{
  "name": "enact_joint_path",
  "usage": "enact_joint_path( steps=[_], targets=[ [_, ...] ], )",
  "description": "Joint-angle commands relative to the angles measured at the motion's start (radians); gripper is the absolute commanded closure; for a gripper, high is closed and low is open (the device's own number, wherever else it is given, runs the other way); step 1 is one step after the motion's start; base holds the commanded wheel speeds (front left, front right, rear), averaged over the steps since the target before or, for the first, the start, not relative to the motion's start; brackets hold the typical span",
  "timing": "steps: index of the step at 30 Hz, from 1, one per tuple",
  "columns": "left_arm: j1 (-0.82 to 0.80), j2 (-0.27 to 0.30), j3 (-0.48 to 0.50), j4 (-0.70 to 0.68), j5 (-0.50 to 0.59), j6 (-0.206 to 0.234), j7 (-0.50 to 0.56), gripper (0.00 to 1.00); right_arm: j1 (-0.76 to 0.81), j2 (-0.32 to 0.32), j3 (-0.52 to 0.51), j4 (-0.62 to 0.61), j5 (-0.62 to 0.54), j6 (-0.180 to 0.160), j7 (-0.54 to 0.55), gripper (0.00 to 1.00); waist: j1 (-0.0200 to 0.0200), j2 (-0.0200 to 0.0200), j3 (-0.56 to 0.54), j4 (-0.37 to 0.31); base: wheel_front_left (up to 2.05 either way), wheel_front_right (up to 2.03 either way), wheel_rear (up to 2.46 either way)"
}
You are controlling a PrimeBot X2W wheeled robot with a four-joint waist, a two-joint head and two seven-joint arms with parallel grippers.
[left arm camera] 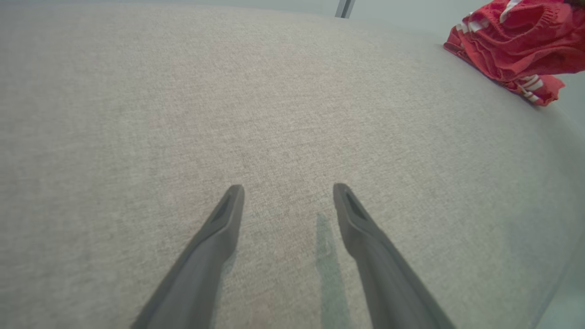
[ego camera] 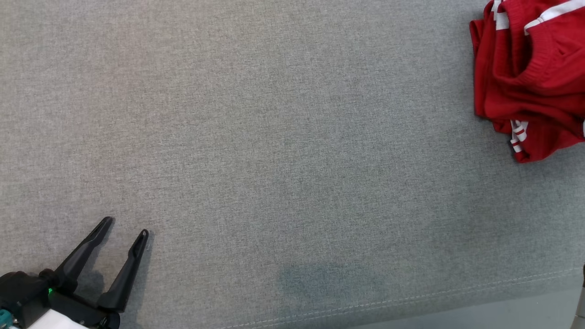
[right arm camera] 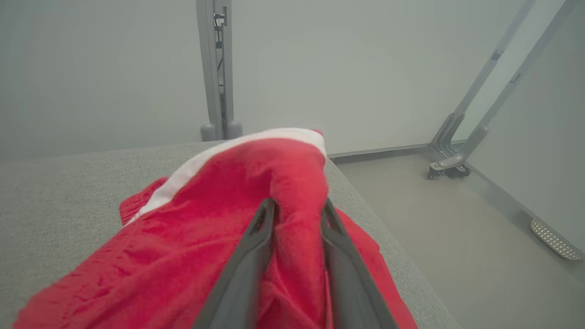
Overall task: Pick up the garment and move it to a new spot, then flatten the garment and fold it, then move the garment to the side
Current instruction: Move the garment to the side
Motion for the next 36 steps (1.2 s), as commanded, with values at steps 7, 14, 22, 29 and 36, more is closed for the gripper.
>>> enact_joint_path(
  steps=[7, 14, 22, 29, 36],
  targets=[
    [-0.051, 0.026, 0.033, -0.018, -0.007, -0.004, -0.01, 0.0, 0.014, -0.009, -0.012, -0.069, -0.046, 0.007, 0.006, 0.0, 0.0, -0.0001, -0.013, -0.002, 0.0, 0.0, 0.0],
    [-0.059, -0.008, 0.024, 0.001, 0.006, -0.004, -0.01, 0.0, 0.066, -0.009, 0.052, -0.109, -0.053, 0.007, -0.032, 0.0, 0.0, -0.0001, -0.068, -0.003, 0.0, 0.0, 0.0],
    [-0.07, -0.079, 0.009, 0.053, 0.025, -0.004, -0.01, 0.0, 0.146, -0.009, 0.163, -0.111, -0.03, 0.007, -0.086, 0.0, 0.0, -0.0001, -0.173, 0.013, 0.0, 0.0, 0.0],
    [-0.075, -0.145, 0.006, 0.112, 0.05, -0.004, -0.01, 0.0, 0.212, -0.009, 0.233, -0.052, 0.03, 0.007, -0.179, 0.0, 0.0, -0.0001, -0.262, 0.046, 0.0, 0.0, 0.0],
    [-0.073, -0.199, 0.019, 0.17, 0.079, -0.004, -0.01, 0.0, 0.278, -0.009, 0.275, 0.004, 0.071, 0.007, -0.252, 0.0, 0.0, -0.0001, -0.334, 0.082, 0.0, 0.0, 0.0]
  ],
)
